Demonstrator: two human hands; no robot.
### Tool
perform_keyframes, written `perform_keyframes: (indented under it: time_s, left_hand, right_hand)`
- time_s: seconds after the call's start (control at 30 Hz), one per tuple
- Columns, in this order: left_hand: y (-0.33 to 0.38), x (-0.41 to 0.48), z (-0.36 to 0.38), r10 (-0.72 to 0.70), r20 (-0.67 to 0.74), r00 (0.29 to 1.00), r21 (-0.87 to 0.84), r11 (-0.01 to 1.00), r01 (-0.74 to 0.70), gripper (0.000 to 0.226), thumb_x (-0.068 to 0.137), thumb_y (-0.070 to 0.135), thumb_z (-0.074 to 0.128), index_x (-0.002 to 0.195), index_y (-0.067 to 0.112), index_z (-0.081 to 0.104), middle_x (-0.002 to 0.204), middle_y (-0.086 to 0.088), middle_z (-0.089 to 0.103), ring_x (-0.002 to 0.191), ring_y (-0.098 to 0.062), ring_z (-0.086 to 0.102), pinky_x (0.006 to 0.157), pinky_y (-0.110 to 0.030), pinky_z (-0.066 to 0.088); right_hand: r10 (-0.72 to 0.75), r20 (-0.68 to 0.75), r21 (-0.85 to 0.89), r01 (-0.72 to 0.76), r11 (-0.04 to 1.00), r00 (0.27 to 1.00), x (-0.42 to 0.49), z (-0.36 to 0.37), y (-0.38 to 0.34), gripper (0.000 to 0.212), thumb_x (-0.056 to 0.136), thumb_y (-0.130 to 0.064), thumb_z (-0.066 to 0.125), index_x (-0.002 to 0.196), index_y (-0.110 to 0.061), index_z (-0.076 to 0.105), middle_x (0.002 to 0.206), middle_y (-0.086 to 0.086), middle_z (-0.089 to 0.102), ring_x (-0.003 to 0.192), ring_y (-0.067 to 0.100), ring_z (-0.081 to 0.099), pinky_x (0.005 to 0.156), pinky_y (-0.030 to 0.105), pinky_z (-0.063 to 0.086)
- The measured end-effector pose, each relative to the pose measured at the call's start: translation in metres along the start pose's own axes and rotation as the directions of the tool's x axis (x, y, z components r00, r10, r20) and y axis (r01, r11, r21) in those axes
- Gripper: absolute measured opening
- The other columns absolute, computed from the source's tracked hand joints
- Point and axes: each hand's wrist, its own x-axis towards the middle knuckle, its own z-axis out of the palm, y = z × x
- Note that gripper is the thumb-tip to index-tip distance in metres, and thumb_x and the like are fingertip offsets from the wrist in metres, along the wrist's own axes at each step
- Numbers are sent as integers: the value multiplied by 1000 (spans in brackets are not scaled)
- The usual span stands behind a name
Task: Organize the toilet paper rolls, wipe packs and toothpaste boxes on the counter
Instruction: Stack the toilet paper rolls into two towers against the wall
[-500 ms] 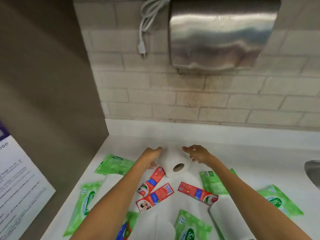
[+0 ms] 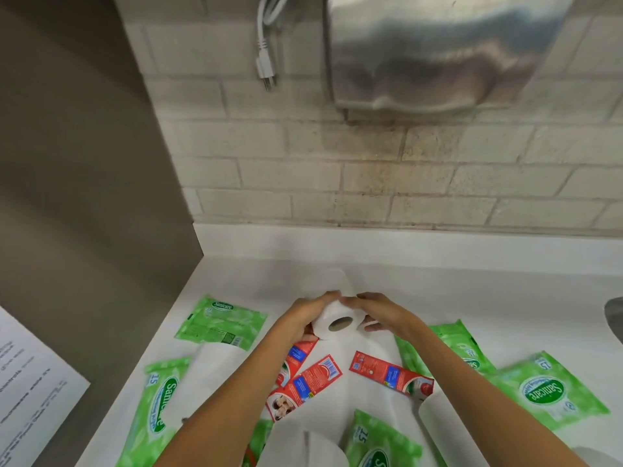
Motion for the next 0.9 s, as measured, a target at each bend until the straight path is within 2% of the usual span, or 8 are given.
perform_keyframes:
  time_s: [0.1,0.2,0.27,0.37,0.43,0.63,0.77,0.9]
  left_hand:
    - [2,5,-6,49,-43,998,-6,999,-49,66,62,52,76,108,9,55,102,-13,67,89,-27,65,80,-39,57]
    - [8,3,-13,139,-128,982,-28,989,-143,89,56,47,82,124,6,42,115,-11,61,91,-23,62,59,-29,54]
    - [12,3,-19,224,-198,954,17,974,-226,97,55,43,85,128,6,33,121,-9,56,91,-21,57,56,-25,49]
    - [16,5,-30,325,-296,898,116,946,-304,102,51,40,88,128,10,28,124,-7,53,106,-23,55,83,-33,52]
    - [16,5,-38,394,-321,861,146,919,-366,103,49,35,90,129,12,28,126,-5,53,114,-24,54,93,-34,49]
    - [6,12,-64,551,-337,763,268,833,-483,96,47,32,90,127,16,40,123,3,55,113,-19,55,93,-35,49]
    - [-4,22,-79,550,-383,742,327,832,-448,96,48,32,88,126,19,33,115,3,55,108,-23,56,81,-28,45]
    - [0,38,-105,502,-441,744,339,861,-379,102,50,34,87,132,20,27,124,-3,56,113,-28,55,87,-32,46]
  right_hand:
    - [-44,29,45,43,998,999,0,2,-4,54,81,-29,68,129,-15,47,118,5,61,109,23,58,93,32,46]
    - [-101,19,60,100,993,995,0,9,-11,65,77,-15,72,133,-14,40,126,7,55,114,23,53,95,32,44]
    - [-155,-11,56,155,986,988,2,16,-15,69,74,-9,75,133,-11,39,128,7,53,114,22,53,92,30,46]
    - [-219,-18,67,220,973,975,6,27,-22,67,73,-2,74,129,-9,39,125,5,51,102,15,53,74,18,47]
    - [-244,-5,76,244,967,970,10,32,-27,62,75,2,69,129,-9,39,122,1,51,92,9,54,66,14,45]
    - [-254,34,50,252,966,967,22,45,-39,45,82,-5,60,122,-16,44,118,-4,51,108,15,50,81,24,44]
    - [-249,27,48,248,968,968,34,56,-44,37,84,-13,60,118,-20,47,115,-5,52,102,12,50,84,24,40]
    - [-236,-25,60,237,970,971,43,56,-47,41,85,-17,62,124,-21,49,115,-3,54,104,15,52,84,25,42]
